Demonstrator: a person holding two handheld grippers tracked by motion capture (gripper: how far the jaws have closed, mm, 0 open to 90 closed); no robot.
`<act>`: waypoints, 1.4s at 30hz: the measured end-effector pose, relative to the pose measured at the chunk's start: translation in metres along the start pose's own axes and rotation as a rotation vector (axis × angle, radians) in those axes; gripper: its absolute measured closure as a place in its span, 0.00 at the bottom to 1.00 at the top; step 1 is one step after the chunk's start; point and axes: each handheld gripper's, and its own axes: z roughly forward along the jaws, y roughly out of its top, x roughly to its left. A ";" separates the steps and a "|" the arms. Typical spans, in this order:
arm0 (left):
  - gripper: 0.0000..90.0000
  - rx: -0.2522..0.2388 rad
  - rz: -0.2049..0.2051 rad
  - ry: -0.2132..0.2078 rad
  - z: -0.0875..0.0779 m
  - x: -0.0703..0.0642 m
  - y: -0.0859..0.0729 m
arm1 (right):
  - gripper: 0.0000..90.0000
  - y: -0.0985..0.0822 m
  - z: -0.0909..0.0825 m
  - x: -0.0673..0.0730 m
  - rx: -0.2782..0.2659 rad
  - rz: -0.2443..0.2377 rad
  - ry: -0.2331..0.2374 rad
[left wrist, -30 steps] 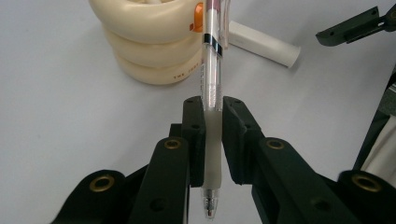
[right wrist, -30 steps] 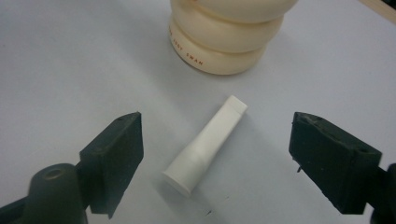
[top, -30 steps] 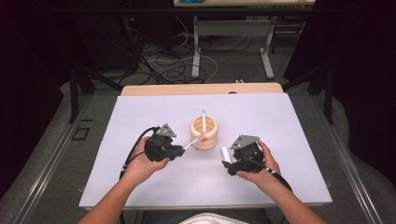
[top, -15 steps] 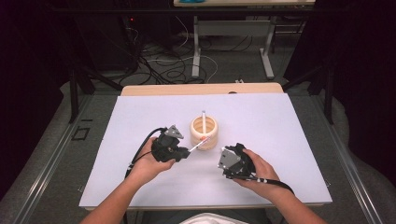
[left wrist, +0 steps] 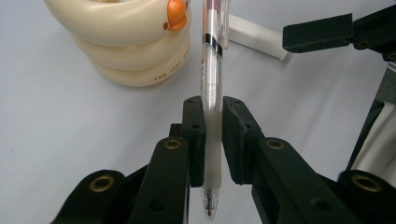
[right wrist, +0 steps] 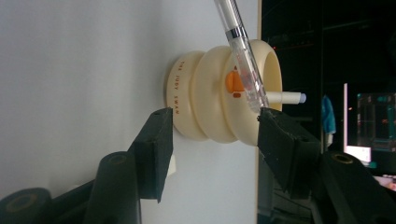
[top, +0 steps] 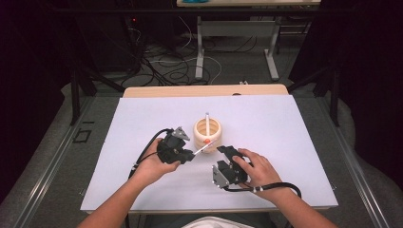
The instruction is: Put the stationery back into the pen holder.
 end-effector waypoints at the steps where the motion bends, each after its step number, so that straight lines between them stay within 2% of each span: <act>1: 0.88 0.003 0.009 0.001 0.000 0.000 0.000 | 0.53 0.001 0.002 0.001 -0.021 -0.020 -0.015; 2: 0.88 0.009 0.013 0.001 0.001 0.001 0.000 | 0.56 0.000 0.005 0.003 -0.064 -0.038 -0.060; 3: 0.88 0.009 0.004 -0.002 0.001 0.000 0.000 | 0.58 0.002 0.005 0.003 -0.066 -0.071 -0.077; 4: 0.88 0.007 -0.004 -0.005 0.002 -0.001 0.000 | 0.60 0.003 0.006 0.003 -0.066 -0.093 -0.086; 9: 0.88 0.014 0.012 -0.005 0.004 -0.002 0.002 | 0.63 0.005 0.006 0.005 -0.060 -0.171 -0.121; 10: 0.88 0.014 0.004 -0.010 0.005 -0.003 0.002 | 0.63 0.005 0.006 0.005 -0.053 -0.177 -0.117; 11: 0.88 0.014 0.014 -0.006 0.006 -0.002 0.003 | 0.63 0.005 0.006 0.005 -0.052 -0.173 -0.122; 12: 0.88 0.017 0.001 -0.010 0.006 -0.004 0.004 | 0.64 0.004 0.006 0.005 -0.051 -0.176 -0.125; 13: 0.88 0.018 0.016 -0.008 0.007 -0.003 0.004 | 0.65 0.004 0.006 0.004 -0.051 -0.182 -0.130; 14: 0.88 0.017 0.003 -0.011 0.008 -0.005 0.005 | 0.66 0.004 0.005 0.004 -0.050 -0.186 -0.134; 15: 0.88 0.022 0.016 -0.010 0.008 -0.005 0.005 | 0.66 0.005 0.006 0.004 -0.050 -0.188 -0.135; 16: 0.88 0.020 0.007 -0.013 0.009 -0.006 0.006 | 0.67 0.005 0.007 0.004 -0.061 -0.189 -0.153; 17: 0.88 0.024 0.022 -0.009 0.009 -0.006 0.007 | 0.67 0.005 0.006 0.005 -0.046 -0.192 -0.138; 18: 0.88 0.024 0.008 -0.015 0.010 -0.008 0.007 | 0.68 0.006 0.007 0.005 -0.053 -0.205 -0.145; 19: 0.88 0.031 0.029 -0.011 0.010 -0.007 0.008 | 0.69 0.007 0.007 0.005 -0.046 -0.214 -0.133; 21: 0.88 0.019 0.020 -0.016 0.012 -0.010 0.009 | 0.71 0.008 0.008 0.008 -0.036 -0.224 -0.123; 22: 0.88 0.020 0.027 -0.020 0.012 -0.010 0.010 | 0.71 0.008 0.009 0.011 -0.029 -0.201 -0.119; 23: 0.88 0.021 0.020 -0.023 0.013 -0.012 0.010 | 0.72 0.010 0.009 0.010 -0.035 -0.230 -0.118; 24: 0.88 0.014 0.020 -0.024 0.015 -0.013 0.011 | 0.74 0.010 0.010 0.011 -0.034 -0.233 -0.115; 26: 0.88 0.017 0.025 -0.031 0.017 -0.016 0.013 | 0.76 0.011 0.011 0.011 -0.030 -0.254 -0.112; 31: 0.88 0.026 0.050 -0.042 0.023 -0.022 0.017 | 0.80 0.012 0.010 0.013 -0.036 -0.261 -0.124; 35: 0.88 0.022 0.044 -0.051 0.024 -0.025 0.020 | 0.84 0.013 0.011 0.015 -0.011 -0.305 -0.118; 36: 0.88 0.019 0.049 -0.051 0.023 -0.025 0.021 | 0.85 0.012 0.012 0.016 -0.020 -0.314 -0.124; 38: 0.88 0.022 0.062 -0.048 0.023 -0.025 0.022 | 0.86 0.012 0.011 0.016 -0.011 -0.314 -0.114; 42: 0.88 0.020 0.056 -0.047 0.023 -0.027 0.022 | 0.87 0.012 0.012 0.016 -0.008 -0.333 -0.116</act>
